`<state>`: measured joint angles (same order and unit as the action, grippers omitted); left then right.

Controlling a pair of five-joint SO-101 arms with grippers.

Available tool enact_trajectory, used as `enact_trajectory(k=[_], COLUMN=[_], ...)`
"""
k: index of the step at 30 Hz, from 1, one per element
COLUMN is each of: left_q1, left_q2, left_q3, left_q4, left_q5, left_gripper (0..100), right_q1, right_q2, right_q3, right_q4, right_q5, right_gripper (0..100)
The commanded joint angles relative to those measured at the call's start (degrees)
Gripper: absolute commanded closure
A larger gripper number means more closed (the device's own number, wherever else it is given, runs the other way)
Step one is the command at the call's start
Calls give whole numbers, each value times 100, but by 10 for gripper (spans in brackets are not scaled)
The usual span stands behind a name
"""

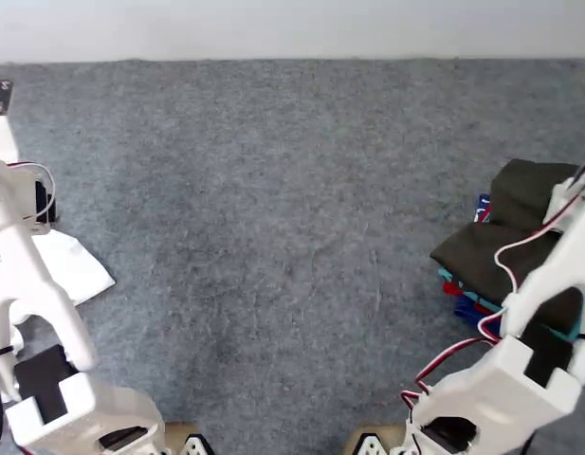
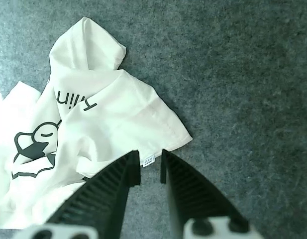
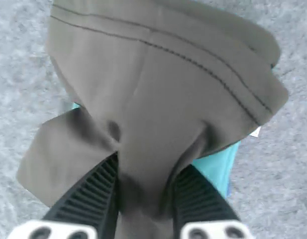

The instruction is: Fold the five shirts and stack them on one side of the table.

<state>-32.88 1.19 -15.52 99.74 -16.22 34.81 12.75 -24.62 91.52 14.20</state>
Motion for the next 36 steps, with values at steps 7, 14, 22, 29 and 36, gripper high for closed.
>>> enact_trajectory(k=[7, 14, 22, 29, 36], left_q1=[35, 26, 0, 18, 0], left_q2=[-281, -281, -290, -290, -290], left_q3=[-66, -66, -66, -66, -57], left_q4=[70, 70, 70, 70, 70], left_q5=[-44, -44, -44, -44, -44], left_gripper=[917, 917, 917, 917, 917], right_q1=[-22, -224, -154, -48, -48], right_q2=[-611, -664, -602, 215, 1596], right_q3=[-958, -923, -299, -281, -299], right_q4=[787, 1130, 910, -1015, -2246], right_q5=[88, 114, 747, 888, 897], right_gripper=[644, 734, 945, 989, 989])
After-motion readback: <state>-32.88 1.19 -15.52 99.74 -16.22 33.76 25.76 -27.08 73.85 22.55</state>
